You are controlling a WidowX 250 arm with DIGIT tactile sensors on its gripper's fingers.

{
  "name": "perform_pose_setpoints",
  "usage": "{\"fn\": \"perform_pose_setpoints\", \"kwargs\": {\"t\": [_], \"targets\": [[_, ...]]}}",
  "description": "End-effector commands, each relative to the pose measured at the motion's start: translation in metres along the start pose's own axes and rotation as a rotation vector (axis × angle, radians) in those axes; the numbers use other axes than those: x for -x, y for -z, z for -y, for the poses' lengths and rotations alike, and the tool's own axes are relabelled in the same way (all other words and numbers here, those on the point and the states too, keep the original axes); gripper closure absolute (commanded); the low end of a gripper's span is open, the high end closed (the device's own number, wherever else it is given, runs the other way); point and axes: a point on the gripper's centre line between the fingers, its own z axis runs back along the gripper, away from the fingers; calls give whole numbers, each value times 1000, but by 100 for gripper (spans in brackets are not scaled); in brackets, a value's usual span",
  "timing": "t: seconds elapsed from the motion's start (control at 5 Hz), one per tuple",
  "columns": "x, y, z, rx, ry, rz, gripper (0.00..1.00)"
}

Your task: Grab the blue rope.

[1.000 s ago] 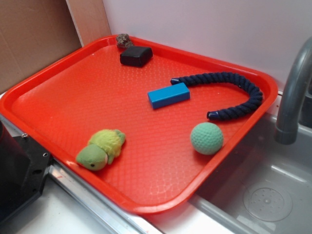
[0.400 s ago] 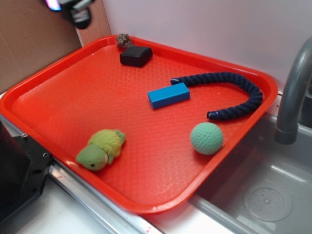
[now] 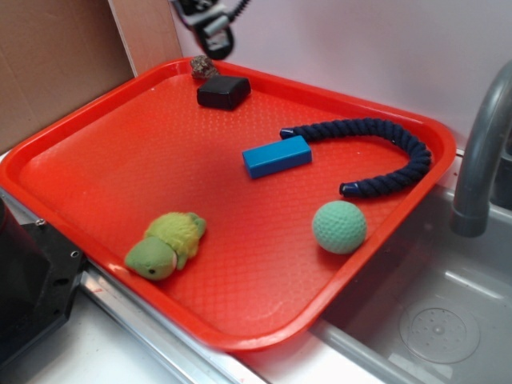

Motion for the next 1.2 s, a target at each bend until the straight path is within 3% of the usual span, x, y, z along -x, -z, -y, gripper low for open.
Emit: {"fn": "perform_pose_setpoints", "kwargs": {"t": [0.0, 0.2, 0.4, 0.8, 1.0], "targets": [[-53, 42, 9, -31, 111, 83, 0], [-65, 67, 10, 1, 137, 74, 0], [-77, 85, 20, -2, 155, 40, 0], [-64, 129, 24, -63, 134, -60, 0], [-59, 139, 24, -49, 136, -80, 0]]}}
